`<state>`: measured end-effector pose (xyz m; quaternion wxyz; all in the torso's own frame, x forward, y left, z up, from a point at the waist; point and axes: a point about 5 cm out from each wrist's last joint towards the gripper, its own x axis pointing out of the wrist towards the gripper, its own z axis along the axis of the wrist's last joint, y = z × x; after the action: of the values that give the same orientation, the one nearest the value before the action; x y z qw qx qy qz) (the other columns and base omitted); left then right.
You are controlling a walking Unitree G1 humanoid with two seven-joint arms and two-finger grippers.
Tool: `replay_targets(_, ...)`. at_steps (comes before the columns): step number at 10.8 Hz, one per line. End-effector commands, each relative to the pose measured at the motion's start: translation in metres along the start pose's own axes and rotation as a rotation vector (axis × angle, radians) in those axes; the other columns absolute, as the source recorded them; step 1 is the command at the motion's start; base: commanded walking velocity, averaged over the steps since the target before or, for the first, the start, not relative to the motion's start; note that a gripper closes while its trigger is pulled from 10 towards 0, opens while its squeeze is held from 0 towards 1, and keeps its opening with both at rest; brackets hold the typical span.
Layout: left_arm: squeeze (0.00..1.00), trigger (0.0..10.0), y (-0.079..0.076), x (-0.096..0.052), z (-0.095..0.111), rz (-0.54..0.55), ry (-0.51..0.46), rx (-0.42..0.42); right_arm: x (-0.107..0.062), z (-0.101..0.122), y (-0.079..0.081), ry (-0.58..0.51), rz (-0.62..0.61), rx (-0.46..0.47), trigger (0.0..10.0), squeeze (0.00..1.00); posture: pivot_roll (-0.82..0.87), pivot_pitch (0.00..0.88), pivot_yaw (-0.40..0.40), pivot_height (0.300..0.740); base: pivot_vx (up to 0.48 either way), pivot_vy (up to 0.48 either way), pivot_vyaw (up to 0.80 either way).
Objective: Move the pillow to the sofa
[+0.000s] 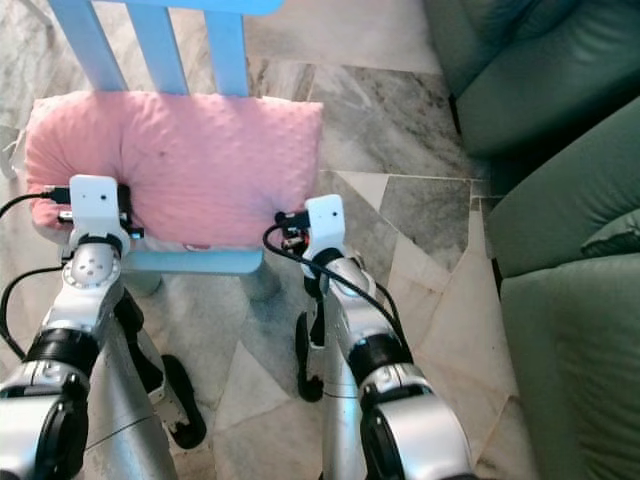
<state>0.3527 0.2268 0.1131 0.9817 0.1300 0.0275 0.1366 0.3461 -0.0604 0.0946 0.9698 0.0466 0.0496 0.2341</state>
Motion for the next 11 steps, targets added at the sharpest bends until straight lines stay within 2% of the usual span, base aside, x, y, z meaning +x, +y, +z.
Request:
replay_targets(1, 0.00, 0.0, -0.004, -0.012, -0.037, -0.017, 0.166, 0.006, -0.011, -0.028, -0.006, 0.110, -0.031, 0.033, 0.0, 0.00, -0.05, 0.443, -0.147, 0.445, 0.000, 0.000, 0.00)
replay_targets(5, 0.00, 0.0, -0.015, -0.011, -0.034, -0.026, 0.154, -0.015, -0.008, -0.022, -0.015, 0.095, -0.060, 0.017, 0.0, 0.00, -0.04, 0.312, -0.128, 0.445, 0.000, 0.000, 0.00)
replay_targets(6, 0.00, 0.0, -0.016, -0.014, -0.035, 0.000, 0.128, 0.002, -0.011, -0.023, -0.018, 0.073, -0.075, 0.005, 0.0, 0.00, -0.02, 0.225, -0.111, 0.445, 0.000, 0.000, 0.00)
replay_targets(8, 0.00, 0.0, -0.011, -0.022, -0.038, 0.015, 0.077, 0.015, -0.019, -0.026, -0.024, 0.033, -0.098, -0.013, 0.0, 0.00, 0.00, 0.134, -0.091, 0.445, 0.000, 0.000, 0.00)
replay_targets(9, 0.00, 0.0, -0.002, -0.029, -0.038, 0.041, 0.020, 0.022, -0.029, -0.028, -0.032, -0.021, -0.129, -0.018, 0.0, 0.00, 0.01, 0.092, -0.084, 0.445, 0.000, 0.000, 0.00)
replay_targets(10, 0.00, 0.0, 0.000, -0.035, -0.036, 0.060, -0.014, 0.016, -0.035, -0.029, -0.036, -0.041, -0.151, -0.040, 0.0, 0.00, 0.02, 0.058, -0.073, 0.445, 0.000, 0.000, 0.00)
replay_targets(11, 0.00, 0.0, -0.002, -0.048, -0.031, 0.042, -0.060, 0.012, -0.047, -0.025, -0.044, -0.099, -0.182, -0.065, 0.0, 0.00, 0.02, 0.038, -0.064, 0.445, 0.000, 0.000, 0.00)
